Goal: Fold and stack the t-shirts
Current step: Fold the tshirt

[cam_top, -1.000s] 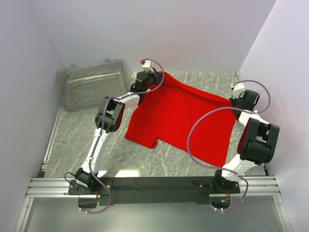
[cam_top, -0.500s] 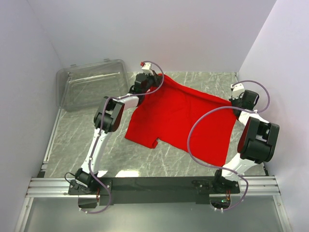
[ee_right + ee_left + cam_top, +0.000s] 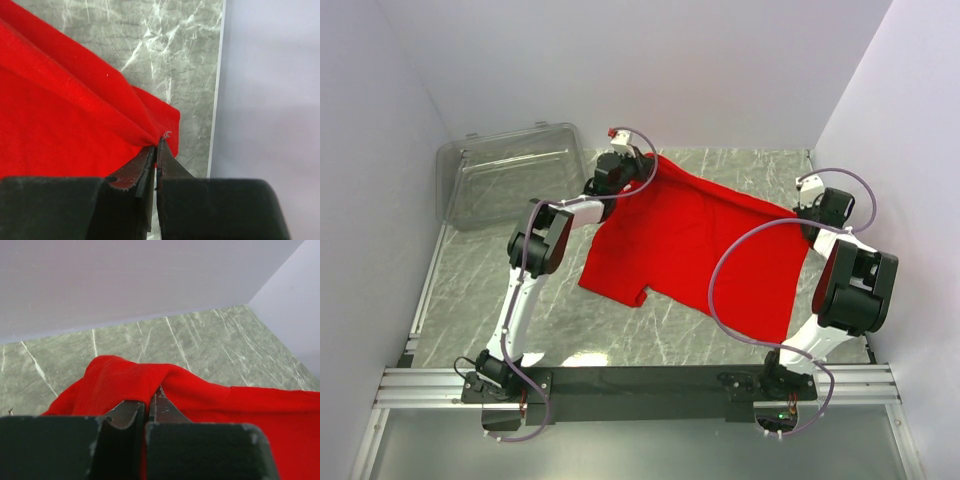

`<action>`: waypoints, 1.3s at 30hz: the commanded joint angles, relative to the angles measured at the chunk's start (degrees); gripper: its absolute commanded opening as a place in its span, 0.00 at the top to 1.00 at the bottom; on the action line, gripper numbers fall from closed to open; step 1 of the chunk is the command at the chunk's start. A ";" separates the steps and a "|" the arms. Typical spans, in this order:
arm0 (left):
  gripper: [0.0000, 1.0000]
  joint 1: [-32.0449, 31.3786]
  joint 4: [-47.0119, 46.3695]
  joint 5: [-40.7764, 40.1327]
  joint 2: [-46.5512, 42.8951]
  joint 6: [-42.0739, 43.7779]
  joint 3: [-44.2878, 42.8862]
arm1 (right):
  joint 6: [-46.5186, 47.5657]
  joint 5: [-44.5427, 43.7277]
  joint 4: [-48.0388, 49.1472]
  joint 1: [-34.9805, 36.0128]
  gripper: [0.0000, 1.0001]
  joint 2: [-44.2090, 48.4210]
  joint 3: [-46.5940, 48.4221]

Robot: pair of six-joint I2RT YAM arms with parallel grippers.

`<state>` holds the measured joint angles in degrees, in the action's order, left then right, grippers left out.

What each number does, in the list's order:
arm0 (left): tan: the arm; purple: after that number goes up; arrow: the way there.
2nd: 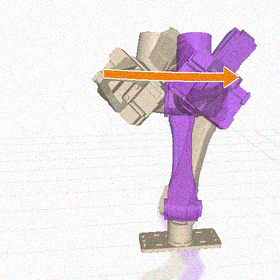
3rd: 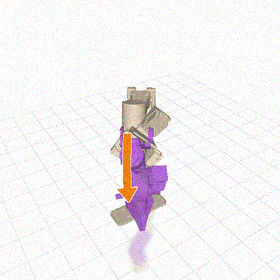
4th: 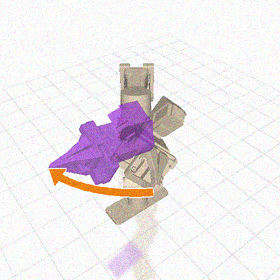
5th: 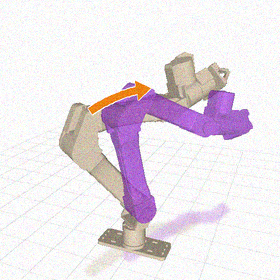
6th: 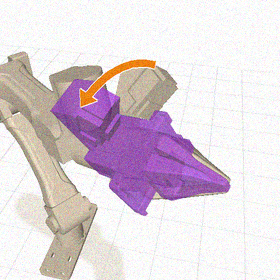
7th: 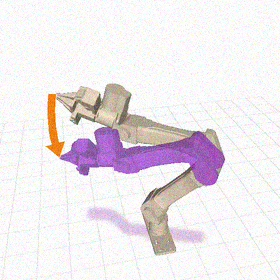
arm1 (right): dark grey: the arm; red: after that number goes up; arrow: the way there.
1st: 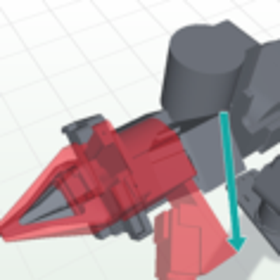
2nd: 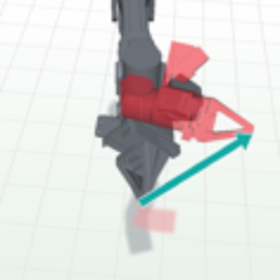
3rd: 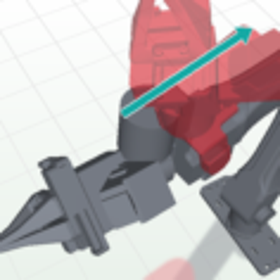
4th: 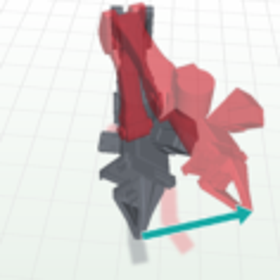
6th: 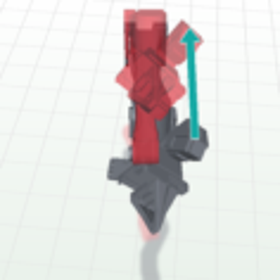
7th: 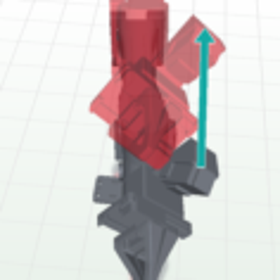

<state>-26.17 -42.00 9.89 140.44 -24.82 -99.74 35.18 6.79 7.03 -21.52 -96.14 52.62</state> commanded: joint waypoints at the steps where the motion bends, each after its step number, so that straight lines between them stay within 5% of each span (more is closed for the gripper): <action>1: 0.99 -0.02 -3.62 1.71 -4.82 1.44 1.65 | 0.86 -0.81 -0.08 -0.02 0.95 0.07 2.05; 6: 0.99 -0.28 -4.49 2.15 -5.70 1.79 4.20 | 1.56 0.85 -2.45 0.07 0.84 2.08 2.40; 14: 0.99 -0.55 -5.55 3.20 -6.14 2.58 6.14 | 1.83 6.57 -9.65 -0.02 0.42 10.52 2.48; 24: 0.99 -0.63 -9.32 4.96 -7.28 1.97 8.78 | -3.36 3.41 -25.73 -0.72 0.41 5.88 13.37; 32: 0.99 -0.63 -13.54 6.19 -8.60 1.18 11.41 | 8.03 9.90 -46.03 -1.86 0.41 -2.90 21.64; 39: 0.99 -0.63 -14.16 7.60 -9.13 0.30 12.03 | 8.77 11.67 -46.32 -1.25 0.42 -6.78 23.49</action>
<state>-26.46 -51.99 15.53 135.79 -23.73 -88.16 42.76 17.06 -37.87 -23.11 -101.89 72.73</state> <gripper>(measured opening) 0.039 0.582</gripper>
